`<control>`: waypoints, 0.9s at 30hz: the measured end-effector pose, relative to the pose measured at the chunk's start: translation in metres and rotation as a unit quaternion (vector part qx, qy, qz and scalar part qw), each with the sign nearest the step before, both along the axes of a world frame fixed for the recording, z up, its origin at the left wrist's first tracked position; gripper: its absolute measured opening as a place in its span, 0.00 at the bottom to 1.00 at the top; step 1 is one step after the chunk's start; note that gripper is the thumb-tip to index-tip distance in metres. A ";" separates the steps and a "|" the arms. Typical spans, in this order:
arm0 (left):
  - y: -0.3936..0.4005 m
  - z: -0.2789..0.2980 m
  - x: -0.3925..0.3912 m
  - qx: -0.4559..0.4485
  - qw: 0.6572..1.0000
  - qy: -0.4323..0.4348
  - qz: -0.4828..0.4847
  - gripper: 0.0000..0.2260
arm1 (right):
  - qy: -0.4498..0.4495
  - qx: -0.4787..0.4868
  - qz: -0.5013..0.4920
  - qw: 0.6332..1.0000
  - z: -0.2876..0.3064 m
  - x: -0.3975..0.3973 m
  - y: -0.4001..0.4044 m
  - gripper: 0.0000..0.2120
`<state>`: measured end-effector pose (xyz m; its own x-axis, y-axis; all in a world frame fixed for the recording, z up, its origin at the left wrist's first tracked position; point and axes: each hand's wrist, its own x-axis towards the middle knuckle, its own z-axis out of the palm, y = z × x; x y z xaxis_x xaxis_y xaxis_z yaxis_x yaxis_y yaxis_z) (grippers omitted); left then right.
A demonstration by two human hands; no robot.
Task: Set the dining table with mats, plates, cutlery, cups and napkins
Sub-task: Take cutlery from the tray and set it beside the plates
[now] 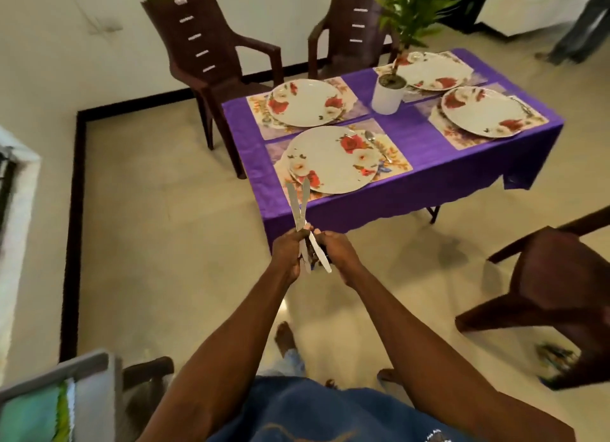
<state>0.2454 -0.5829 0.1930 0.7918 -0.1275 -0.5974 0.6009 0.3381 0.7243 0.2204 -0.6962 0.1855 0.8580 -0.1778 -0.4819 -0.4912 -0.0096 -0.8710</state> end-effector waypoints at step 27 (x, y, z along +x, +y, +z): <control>-0.169 -0.024 0.247 0.156 0.978 -0.020 -0.140 0.06 | 0.035 0.039 -0.190 0.980 -0.032 0.241 -0.216 0.11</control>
<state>0.4926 -0.7520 0.1689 0.7754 -0.1589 -0.6112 0.6074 -0.0771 0.7906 0.4615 -0.9126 0.1535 0.7013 -0.4382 -0.5623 -0.5054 0.2507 -0.8257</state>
